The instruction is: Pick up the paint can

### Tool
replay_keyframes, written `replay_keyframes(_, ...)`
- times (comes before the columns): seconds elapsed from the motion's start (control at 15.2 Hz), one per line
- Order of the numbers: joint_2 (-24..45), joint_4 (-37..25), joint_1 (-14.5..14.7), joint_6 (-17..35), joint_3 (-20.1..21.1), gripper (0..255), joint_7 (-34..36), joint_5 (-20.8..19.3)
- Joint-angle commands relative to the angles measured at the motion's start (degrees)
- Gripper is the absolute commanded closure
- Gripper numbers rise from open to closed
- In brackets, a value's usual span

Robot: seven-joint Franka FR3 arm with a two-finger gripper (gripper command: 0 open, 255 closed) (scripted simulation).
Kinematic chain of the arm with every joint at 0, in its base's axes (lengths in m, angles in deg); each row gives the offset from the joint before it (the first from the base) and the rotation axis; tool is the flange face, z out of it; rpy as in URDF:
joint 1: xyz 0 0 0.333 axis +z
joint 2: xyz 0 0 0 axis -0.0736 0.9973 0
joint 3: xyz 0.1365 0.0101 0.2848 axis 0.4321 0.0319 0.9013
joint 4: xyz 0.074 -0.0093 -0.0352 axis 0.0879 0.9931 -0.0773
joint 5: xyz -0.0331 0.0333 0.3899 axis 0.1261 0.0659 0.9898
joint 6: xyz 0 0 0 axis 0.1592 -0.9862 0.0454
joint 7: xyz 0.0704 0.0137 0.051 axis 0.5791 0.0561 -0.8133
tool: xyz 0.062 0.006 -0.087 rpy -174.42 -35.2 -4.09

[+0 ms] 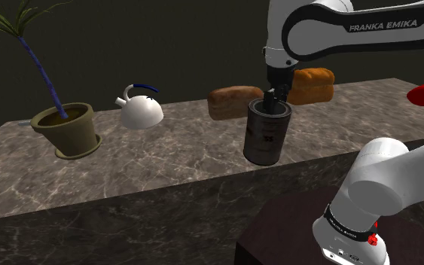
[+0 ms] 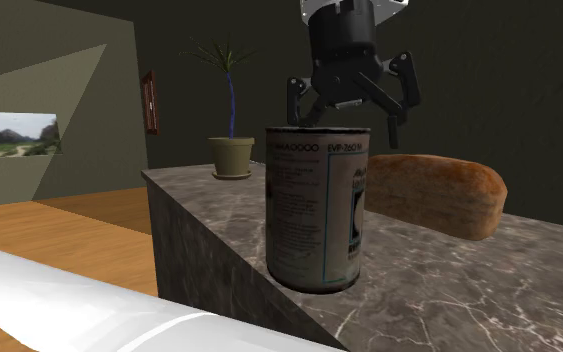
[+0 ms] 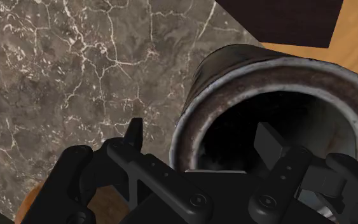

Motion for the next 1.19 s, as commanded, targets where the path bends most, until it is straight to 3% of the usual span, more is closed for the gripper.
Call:
replay_keyframes(0.0, 0.0, 0.0, 0.0, 0.0, 0.0, 0, 0.0, 0.0)
replay_keyframes(0.59, 7.45, -12.26, 3.0, -6.44, 5.75, 0, 9.68, 10.37)
replay_keyframes(1.12, 6.43, -5.69, 3.27, -0.89, 6.02, 0, 9.7, 10.68)
